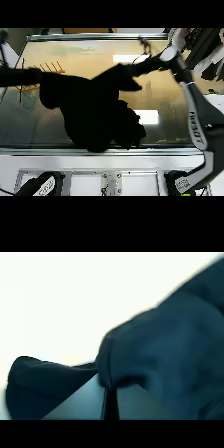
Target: Fold the clothes and pants, and hang the long-sleeved shirts on hangers.
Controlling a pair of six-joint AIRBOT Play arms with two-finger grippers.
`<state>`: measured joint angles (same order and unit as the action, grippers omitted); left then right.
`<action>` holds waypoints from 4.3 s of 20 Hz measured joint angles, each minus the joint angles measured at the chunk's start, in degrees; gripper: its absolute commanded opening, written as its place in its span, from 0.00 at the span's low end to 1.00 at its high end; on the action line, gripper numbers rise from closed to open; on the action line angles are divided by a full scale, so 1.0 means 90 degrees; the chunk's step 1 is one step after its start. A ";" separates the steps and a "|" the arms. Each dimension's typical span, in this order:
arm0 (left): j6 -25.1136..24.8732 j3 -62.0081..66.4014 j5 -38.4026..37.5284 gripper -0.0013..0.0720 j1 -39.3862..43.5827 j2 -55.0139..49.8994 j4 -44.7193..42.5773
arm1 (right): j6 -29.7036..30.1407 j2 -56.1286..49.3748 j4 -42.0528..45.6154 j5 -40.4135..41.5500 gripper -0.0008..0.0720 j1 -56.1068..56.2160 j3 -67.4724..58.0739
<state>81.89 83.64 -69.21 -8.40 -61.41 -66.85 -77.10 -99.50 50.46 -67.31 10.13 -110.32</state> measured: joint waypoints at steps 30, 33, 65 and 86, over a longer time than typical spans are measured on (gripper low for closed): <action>0.0046 0.2191 0.1214 0.04 0.0546 -0.1447 0.1991 | -0.1615 0.2856 0.2832 -0.0112 0.04 -0.1081 -0.0583; -0.0075 0.2351 0.1341 0.98 0.1047 -0.2671 0.2023 | -0.1853 0.1630 0.3116 -0.0602 0.70 -0.1603 -0.0580; 0.0270 -0.4561 0.0335 0.04 0.0852 -0.1251 0.1724 | -0.1382 0.2926 0.2533 -0.1549 0.73 -0.1853 0.1894; 0.1100 -0.1265 0.0117 0.85 0.0204 -0.0529 -0.1103 | -0.1268 0.2948 0.4075 -0.0639 0.68 0.1804 0.3968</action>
<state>91.79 72.25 -68.16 -6.57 -66.17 -76.77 -88.51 -72.97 87.13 -73.06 26.37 -74.61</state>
